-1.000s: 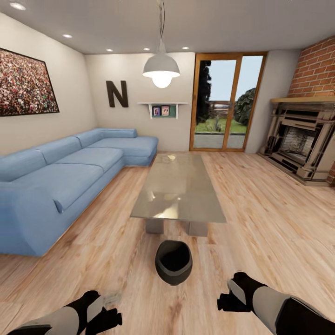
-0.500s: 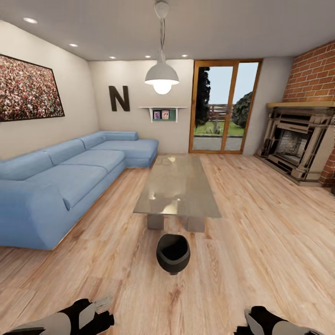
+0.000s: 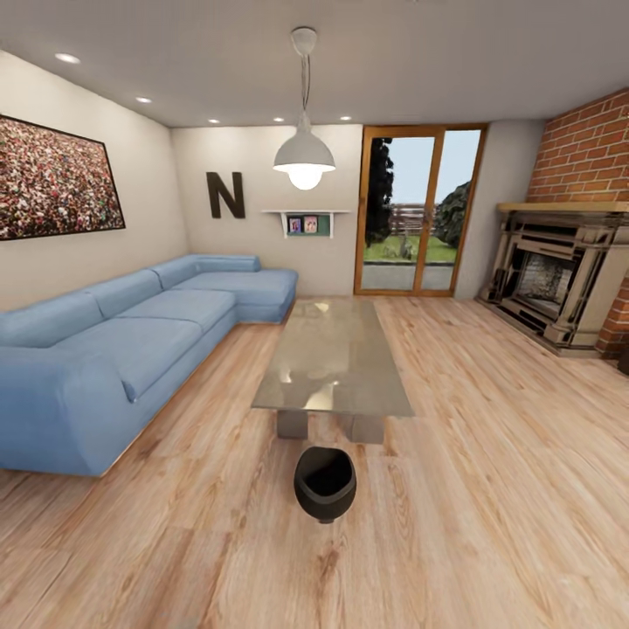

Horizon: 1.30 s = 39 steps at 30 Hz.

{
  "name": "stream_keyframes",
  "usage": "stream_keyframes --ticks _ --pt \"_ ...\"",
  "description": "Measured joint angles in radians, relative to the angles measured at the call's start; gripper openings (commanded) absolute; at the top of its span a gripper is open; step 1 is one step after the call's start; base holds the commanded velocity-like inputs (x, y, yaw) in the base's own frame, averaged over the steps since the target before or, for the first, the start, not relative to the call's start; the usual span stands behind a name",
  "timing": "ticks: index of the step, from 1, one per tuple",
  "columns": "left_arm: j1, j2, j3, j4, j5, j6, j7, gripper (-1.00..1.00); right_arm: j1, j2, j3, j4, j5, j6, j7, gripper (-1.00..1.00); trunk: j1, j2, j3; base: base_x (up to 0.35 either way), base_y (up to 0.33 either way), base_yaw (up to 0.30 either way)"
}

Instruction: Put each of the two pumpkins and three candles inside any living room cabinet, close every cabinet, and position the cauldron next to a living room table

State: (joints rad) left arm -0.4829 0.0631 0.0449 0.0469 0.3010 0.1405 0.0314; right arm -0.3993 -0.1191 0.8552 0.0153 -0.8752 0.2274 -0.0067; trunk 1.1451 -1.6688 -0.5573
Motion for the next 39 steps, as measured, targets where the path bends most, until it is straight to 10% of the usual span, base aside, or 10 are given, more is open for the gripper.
stream_keyframes --ticks 39 --pt "0.036 0.000 0.008 0.001 0.083 -0.047 0.000 1.00 0.071 0.000 0.001 -0.001 0.039 -0.059 0.059 1.00 -0.150 0.273 0.170 0.000 0.000 0.000"
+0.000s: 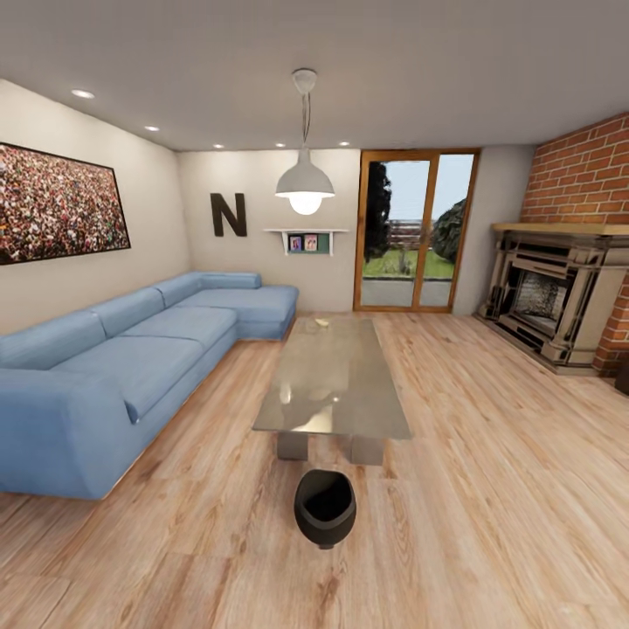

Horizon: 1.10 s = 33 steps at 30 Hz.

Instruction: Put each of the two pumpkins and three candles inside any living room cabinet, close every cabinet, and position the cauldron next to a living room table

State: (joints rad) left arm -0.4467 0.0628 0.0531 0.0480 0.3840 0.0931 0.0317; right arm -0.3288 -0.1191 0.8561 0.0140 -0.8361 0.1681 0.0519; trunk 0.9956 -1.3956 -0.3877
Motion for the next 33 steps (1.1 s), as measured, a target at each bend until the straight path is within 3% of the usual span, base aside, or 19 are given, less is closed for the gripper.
stream_keyframes --ticks 22,33 --pt "0.001 -0.001 0.000 0.000 0.000 0.000 0.000 1.00 0.000 0.004 0.001 0.000 0.001 0.002 -0.002 1.00 -0.084 0.154 0.069 0.000 0.000 0.000" --pt "0.001 -0.002 0.000 0.000 0.000 0.000 0.000 1.00 0.000 0.004 0.001 0.000 0.001 0.003 -0.002 1.00 -0.127 0.231 0.090 0.000 0.000 0.000"
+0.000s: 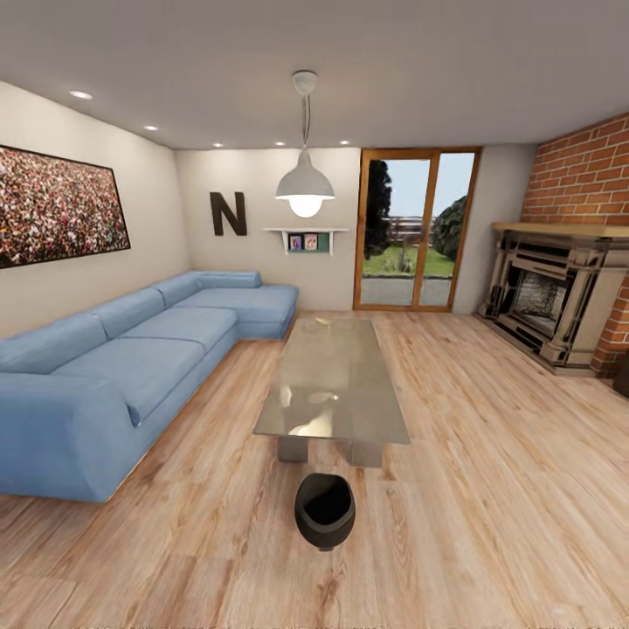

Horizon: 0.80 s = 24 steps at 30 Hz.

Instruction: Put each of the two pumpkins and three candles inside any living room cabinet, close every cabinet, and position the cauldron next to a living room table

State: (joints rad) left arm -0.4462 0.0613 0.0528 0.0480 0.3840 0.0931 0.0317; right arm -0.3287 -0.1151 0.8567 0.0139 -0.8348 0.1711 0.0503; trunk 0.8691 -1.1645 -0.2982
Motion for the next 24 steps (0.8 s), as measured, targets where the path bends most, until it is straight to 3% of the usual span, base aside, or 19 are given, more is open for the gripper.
stream_keyframes --ticks 24 --pt "0.000 0.000 0.000 0.000 0.000 0.001 0.000 1.00 0.000 0.000 -0.001 0.000 -0.002 -0.002 -0.018 1.00 -0.092 0.168 0.046 0.000 0.000 0.000"
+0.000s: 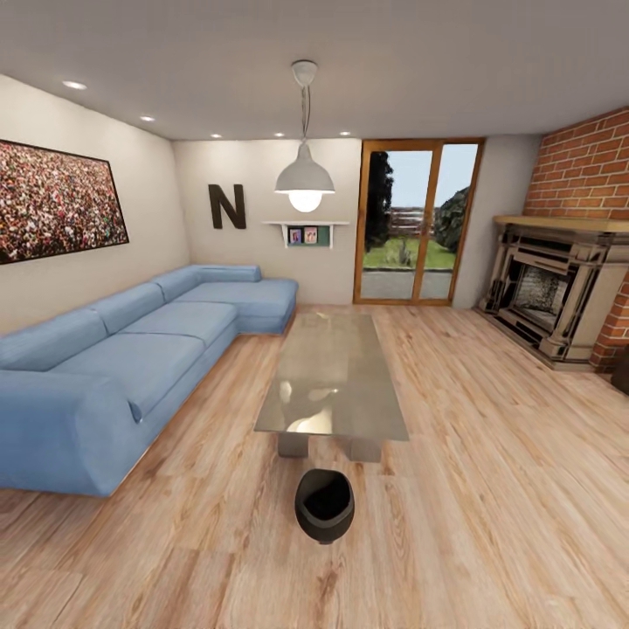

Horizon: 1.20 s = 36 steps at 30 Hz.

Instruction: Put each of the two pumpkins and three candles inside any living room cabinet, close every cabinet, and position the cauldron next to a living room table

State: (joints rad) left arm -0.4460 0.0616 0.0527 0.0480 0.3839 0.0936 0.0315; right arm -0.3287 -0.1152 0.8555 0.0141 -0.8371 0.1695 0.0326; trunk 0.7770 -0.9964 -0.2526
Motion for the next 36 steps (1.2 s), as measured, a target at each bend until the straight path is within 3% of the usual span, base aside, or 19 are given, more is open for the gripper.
stream_keyframes --ticks 36 --pt "0.001 -0.012 -0.001 0.000 0.000 -0.002 0.000 1.00 0.005 0.005 -0.002 0.001 -0.002 -0.002 -0.019 1.00 -0.138 0.252 0.113 0.000 0.000 0.000"
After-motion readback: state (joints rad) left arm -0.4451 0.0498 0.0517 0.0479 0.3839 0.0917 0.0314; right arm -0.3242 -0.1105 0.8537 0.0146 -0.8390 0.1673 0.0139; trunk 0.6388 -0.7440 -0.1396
